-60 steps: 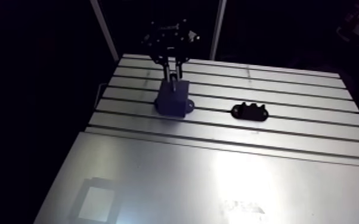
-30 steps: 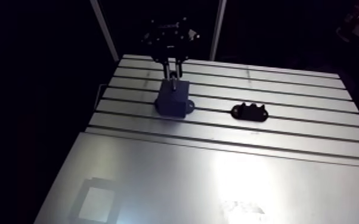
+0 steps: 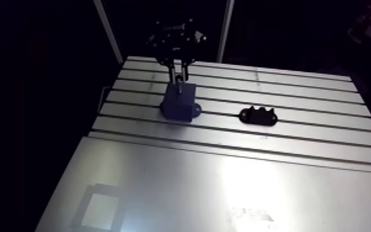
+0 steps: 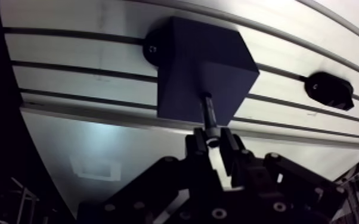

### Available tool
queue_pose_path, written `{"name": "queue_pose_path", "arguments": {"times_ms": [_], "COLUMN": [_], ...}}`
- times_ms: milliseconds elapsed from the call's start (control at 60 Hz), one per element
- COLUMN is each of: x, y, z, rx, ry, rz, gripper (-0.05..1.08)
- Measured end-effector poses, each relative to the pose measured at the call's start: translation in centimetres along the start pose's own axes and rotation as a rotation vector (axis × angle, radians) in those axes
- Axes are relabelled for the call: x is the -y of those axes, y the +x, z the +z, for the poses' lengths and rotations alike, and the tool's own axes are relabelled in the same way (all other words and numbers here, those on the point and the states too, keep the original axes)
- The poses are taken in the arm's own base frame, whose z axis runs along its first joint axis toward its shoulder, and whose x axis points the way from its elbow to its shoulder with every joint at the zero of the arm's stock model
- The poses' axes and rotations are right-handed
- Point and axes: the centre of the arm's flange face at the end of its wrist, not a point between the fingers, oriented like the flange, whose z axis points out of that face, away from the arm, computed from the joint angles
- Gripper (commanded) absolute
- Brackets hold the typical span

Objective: Pick up the M10 bolt and insert it into the hole until fully seated.

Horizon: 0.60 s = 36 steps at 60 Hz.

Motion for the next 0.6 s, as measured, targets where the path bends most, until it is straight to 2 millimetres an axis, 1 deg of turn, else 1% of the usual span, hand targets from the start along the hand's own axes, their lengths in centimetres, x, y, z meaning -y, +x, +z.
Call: {"name": "queue_pose_path", "arguments": {"times_ms": [600], "x": [-0.1], "y": [0.1], "z": [0.23], "rx": [0.003], "ry": [-0.003], "rz": [0.001], "gripper": [1.08]}}
